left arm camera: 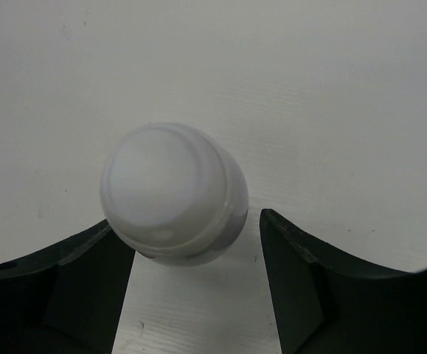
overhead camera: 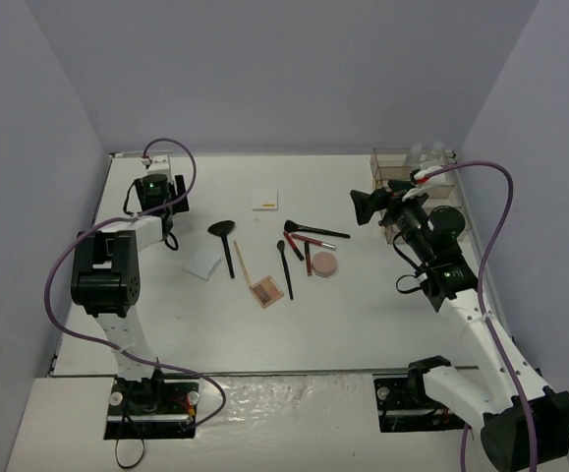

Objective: Organize the makeup

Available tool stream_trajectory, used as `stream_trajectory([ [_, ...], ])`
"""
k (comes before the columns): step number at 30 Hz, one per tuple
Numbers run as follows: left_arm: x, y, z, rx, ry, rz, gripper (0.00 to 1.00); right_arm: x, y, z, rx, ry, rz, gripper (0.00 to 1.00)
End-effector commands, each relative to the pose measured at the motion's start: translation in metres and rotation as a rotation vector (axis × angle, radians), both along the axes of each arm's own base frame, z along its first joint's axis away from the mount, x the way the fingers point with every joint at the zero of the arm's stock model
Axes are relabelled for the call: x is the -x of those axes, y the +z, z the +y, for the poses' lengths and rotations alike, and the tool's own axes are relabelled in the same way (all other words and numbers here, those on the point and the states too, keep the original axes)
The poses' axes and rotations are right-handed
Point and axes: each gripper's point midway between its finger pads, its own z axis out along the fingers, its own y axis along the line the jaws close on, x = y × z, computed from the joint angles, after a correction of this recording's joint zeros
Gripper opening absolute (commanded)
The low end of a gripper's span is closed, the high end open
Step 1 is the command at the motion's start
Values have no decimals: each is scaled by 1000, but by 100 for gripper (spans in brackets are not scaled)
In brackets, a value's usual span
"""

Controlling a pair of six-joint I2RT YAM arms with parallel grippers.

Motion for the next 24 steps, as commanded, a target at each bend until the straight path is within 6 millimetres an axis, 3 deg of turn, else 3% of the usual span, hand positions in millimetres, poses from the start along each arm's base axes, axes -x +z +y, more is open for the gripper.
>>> stream_trajectory([
  [1, -18, 36, 9, 11, 4, -143, 55, 5, 33, 4, -14, 25, -127, 100],
  [7, -14, 38, 7, 12, -9, -155, 33, 4, 30, 6, -17, 37, -118, 100],
  [9, -12, 44, 5, 6, -23, -166, 16, 4, 31, 7, -16, 40, -120, 100],
  [11, -8, 57, 2, -6, -51, -186, 3, 5, 34, 8, -16, 47, -123, 100],
  [14, 0, 83, -7, -11, -118, -211, 0, 8, 38, 16, -18, 93, -124, 100],
  [19, 29, 149, -60, 74, -401, -269, 0, 19, 50, 39, -24, 216, -141, 99],
  [24, 87, 210, -134, 224, -753, -304, 0, 37, 57, 69, 8, 356, -141, 96],
])
